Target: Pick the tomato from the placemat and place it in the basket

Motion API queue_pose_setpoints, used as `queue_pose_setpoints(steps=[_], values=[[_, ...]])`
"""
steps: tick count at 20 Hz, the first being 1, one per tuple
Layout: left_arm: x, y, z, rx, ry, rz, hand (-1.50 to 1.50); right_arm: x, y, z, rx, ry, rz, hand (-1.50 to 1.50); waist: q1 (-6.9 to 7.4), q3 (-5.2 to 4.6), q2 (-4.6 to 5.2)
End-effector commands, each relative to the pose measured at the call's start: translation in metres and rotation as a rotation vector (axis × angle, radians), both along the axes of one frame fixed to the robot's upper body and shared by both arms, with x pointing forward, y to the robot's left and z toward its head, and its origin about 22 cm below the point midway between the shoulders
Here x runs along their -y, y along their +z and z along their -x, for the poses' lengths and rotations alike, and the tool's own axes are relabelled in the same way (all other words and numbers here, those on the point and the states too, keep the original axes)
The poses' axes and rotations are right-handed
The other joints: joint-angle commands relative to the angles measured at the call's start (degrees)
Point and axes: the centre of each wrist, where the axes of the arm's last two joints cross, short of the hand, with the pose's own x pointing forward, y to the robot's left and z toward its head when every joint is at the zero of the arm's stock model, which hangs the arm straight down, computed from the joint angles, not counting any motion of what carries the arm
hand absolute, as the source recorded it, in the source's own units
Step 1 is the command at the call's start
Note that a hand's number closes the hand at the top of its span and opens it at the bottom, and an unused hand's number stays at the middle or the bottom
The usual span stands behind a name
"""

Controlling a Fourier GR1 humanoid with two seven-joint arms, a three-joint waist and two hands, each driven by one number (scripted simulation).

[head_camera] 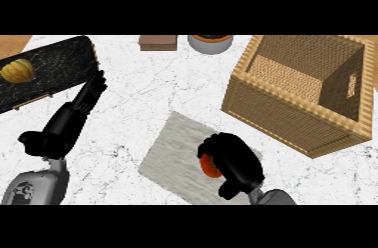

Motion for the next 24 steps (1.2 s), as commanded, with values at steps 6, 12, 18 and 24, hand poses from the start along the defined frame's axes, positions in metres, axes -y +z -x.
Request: queue_pose_setpoints(steps=[6, 12, 18, 24], values=[[0.004, -0.013, -0.005, -0.006, 0.006, 0.003, 0.0, -0.021, -0.025, 0.004, 0.092, 0.085, 0.115, 1.5, 0.12, 0.55, 0.98], [0.003, 0.008, -0.015, 0.006, -0.01, -0.001, 0.0, -0.026, -0.024, 0.009, 0.073, -0.175, 0.093, 1.5, 0.26, 0.57, 1.06], [0.017, -0.002, -0.006, -0.007, -0.019, 0.013, 0.0, -0.031, 0.002, 0.012, -0.121, -0.618, 0.067, 1.5, 0.96, 0.55, 0.92], [0.006, -0.014, 0.001, 0.0, -0.016, 0.003, 0.0, -0.075, 0.058, 0.032, -0.141, -0.665, -0.302, 1.5, 2.55, 0.56, 0.97]])
